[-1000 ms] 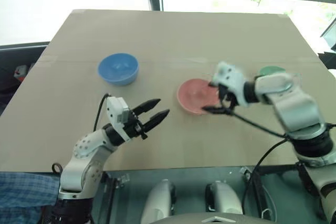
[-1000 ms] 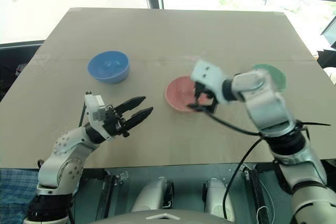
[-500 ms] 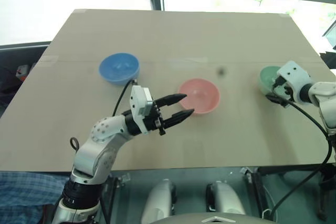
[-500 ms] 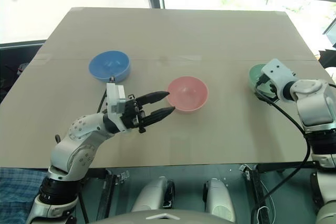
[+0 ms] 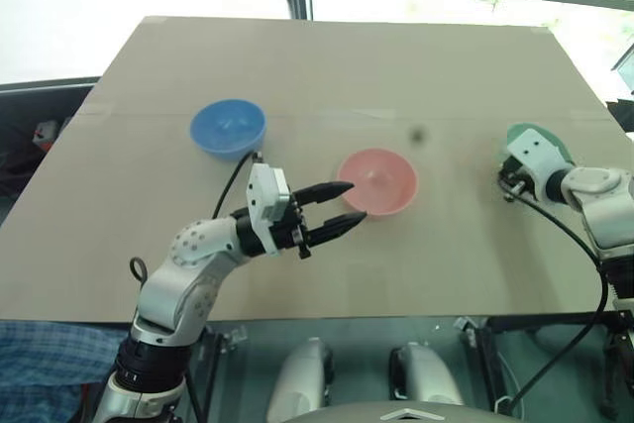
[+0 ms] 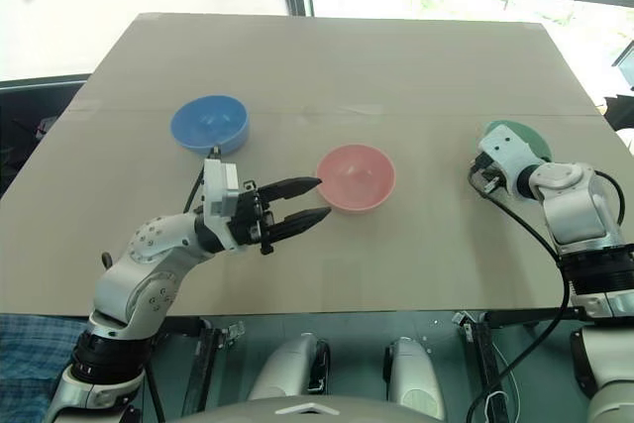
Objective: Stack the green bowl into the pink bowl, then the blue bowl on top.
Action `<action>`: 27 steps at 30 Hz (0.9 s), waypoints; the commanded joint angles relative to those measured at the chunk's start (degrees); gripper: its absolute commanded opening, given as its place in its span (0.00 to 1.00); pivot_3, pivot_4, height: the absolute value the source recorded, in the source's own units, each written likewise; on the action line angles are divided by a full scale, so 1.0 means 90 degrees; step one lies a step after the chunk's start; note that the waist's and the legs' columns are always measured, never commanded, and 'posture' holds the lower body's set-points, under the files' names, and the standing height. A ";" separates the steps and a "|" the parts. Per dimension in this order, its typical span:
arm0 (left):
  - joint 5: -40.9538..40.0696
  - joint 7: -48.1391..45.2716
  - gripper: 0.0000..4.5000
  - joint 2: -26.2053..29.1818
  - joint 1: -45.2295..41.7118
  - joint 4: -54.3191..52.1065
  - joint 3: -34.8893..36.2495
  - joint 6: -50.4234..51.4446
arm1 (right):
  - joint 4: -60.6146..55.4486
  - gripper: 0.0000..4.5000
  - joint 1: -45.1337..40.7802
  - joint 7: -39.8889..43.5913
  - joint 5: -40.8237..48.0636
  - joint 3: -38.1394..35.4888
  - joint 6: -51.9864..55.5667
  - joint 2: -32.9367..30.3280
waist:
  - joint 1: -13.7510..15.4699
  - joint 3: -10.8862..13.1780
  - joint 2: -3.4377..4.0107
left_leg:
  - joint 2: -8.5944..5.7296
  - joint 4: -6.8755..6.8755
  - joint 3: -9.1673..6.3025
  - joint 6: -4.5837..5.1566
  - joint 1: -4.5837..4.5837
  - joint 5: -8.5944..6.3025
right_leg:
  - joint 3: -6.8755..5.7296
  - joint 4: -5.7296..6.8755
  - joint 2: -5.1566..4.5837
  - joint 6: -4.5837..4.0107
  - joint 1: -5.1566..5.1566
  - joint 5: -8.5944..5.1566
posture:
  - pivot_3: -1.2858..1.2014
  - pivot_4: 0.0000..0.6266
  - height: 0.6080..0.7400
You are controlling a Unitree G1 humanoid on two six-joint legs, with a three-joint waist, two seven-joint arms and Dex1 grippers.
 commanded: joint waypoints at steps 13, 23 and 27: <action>0.0084 -0.0220 0.58 0.0225 0.0208 0.0378 0.0398 -0.0263 | -0.2401 0.02 -0.0640 0.1059 0.0784 0.0314 0.0103 -0.0029 | -0.0048 0.0006 0.0011 | 0.0006 -0.0004 0.0001 -0.0001 -0.0001 0.0000 | 0.0004 0.0004 0.0006 0.0000 -0.0009 0.0000 | 0.52 0.24 1.00; 0.0252 -0.0270 0.58 0.0502 0.0766 0.0935 0.0970 -0.0552 | -0.4458 0.02 -0.1112 0.1369 0.1134 0.1610 0.0759 0.0403 | 0.0002 0.0004 0.0002 | -0.0001 0.0006 -0.0010 0.0005 -0.0011 -0.0004 | -0.0010 -0.0004 -0.0012 -0.0001 -0.0005 0.0000 | 0.52 0.24 1.00; 0.0379 -0.0207 0.58 0.0525 0.0804 0.1154 0.1135 -0.0699 | -0.4417 0.02 -0.1278 0.1185 0.1033 0.1934 0.0963 0.0713 | 0.0000 0.0004 0.0003 | 0.0002 0.0008 -0.0010 0.0002 -0.0004 -0.0002 | -0.0011 0.0014 -0.0008 -0.0001 -0.0007 -0.0001 | 0.52 0.24 1.00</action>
